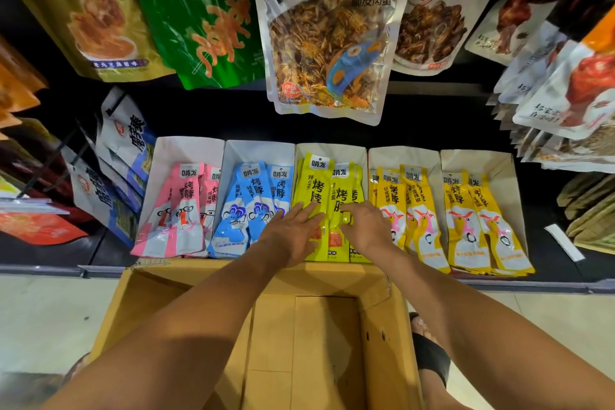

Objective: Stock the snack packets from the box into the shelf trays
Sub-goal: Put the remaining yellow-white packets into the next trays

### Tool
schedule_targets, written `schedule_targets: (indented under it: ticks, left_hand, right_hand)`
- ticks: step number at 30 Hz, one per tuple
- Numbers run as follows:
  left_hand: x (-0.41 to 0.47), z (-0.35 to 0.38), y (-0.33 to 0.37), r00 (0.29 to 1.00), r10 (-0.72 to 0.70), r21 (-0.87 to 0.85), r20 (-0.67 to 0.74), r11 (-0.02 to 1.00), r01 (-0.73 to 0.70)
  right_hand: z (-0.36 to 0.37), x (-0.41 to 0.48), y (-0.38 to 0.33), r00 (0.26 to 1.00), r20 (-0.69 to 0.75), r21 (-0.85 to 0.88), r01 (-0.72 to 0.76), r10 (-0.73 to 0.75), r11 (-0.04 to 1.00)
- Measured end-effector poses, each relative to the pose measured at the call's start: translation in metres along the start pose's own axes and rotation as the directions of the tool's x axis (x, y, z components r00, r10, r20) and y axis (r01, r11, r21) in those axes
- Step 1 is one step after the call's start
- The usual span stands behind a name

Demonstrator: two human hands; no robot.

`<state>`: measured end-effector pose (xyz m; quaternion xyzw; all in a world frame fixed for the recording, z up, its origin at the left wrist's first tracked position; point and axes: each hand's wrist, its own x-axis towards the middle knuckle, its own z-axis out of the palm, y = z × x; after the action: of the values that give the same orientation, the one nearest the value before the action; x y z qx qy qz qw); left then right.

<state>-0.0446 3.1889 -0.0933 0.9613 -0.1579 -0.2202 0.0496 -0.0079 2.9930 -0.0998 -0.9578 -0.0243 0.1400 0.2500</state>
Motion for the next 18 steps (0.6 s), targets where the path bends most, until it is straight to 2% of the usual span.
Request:
schedule_targets:
  ticks: [3, 6, 8, 11, 13, 16, 18]
  left_hand:
    - [-0.002, -0.001, 0.002, 1.000, -0.028, -0.002, -0.005, 1.000, 0.028]
    - [-0.006, 0.001, -0.002, 0.998, -0.051, -0.023, -0.033, 0.998, 0.050]
    - [-0.008, 0.002, -0.004, 0.998, -0.055, -0.007, -0.031, 0.998, 0.055]
    - [-0.005, -0.001, -0.005, 0.998, -0.063, 0.042, -0.022, 0.997, 0.064]
    - [-0.004, -0.002, -0.006, 0.997, -0.070, 0.053, -0.008, 0.996, 0.071]
    - [-0.003, 0.000, -0.010, 0.999, -0.051, 0.063, -0.016, 0.997, 0.052]
    - [-0.003, 0.001, -0.014, 0.999, -0.026, 0.079, -0.046, 0.996, 0.030]
  right_hand:
    - [-0.003, 0.005, -0.004, 0.998, 0.017, 0.211, -0.066, 0.064, 0.975]
    - [-0.017, 0.011, 0.002, 0.998, 0.017, 0.210, -0.067, 0.065, 0.975]
    - [-0.028, 0.011, 0.014, 0.997, 0.062, 0.127, -0.063, 0.055, 0.990]
    - [-0.036, 0.006, 0.031, 0.993, 0.118, -0.117, 0.011, 0.003, 0.993]
    - [-0.034, 0.000, 0.030, 0.995, 0.081, -0.265, 0.082, -0.062, 0.961]
    - [-0.027, -0.013, 0.017, 0.980, 0.063, -0.399, 0.198, -0.188, 0.895]
    - [-0.021, -0.017, 0.012, 0.975, 0.126, -0.430, 0.218, -0.181, 0.876]
